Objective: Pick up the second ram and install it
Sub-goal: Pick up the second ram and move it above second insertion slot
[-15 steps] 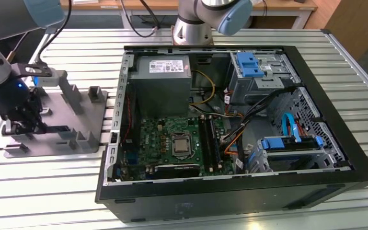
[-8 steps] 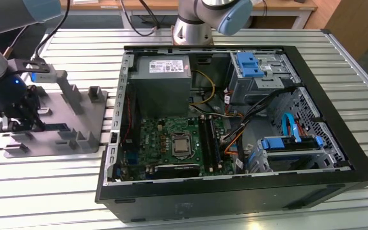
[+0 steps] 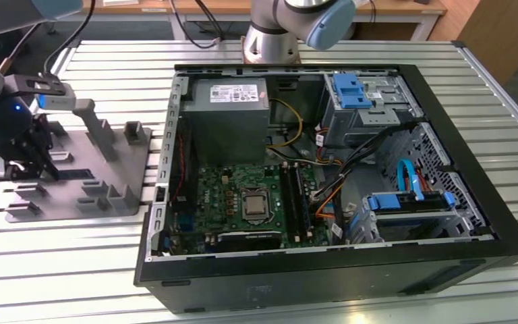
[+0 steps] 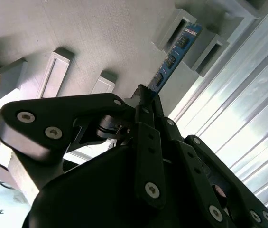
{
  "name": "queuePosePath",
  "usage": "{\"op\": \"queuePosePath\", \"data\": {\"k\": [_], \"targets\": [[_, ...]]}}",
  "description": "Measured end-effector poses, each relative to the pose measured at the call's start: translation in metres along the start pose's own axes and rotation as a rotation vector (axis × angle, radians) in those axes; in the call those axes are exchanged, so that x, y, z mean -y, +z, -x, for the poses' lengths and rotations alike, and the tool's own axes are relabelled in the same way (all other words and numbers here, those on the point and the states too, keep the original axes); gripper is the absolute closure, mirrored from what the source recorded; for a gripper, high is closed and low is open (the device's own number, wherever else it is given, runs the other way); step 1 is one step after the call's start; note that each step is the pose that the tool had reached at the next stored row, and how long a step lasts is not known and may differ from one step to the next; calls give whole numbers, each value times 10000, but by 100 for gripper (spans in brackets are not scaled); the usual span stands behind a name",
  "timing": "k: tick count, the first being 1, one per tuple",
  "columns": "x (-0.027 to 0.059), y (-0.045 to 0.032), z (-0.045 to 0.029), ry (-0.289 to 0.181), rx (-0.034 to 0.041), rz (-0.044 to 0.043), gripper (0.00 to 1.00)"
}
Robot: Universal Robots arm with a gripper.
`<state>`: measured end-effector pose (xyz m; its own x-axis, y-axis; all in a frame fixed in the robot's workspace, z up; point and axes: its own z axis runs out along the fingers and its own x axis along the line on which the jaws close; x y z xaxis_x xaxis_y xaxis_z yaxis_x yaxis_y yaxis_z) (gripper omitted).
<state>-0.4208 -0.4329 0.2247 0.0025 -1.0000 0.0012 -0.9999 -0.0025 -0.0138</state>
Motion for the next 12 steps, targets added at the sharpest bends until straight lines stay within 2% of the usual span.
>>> {"op": "queuePosePath", "data": {"k": [12], "targets": [[2, -175, 0, 0, 0, 1, 86]]}}
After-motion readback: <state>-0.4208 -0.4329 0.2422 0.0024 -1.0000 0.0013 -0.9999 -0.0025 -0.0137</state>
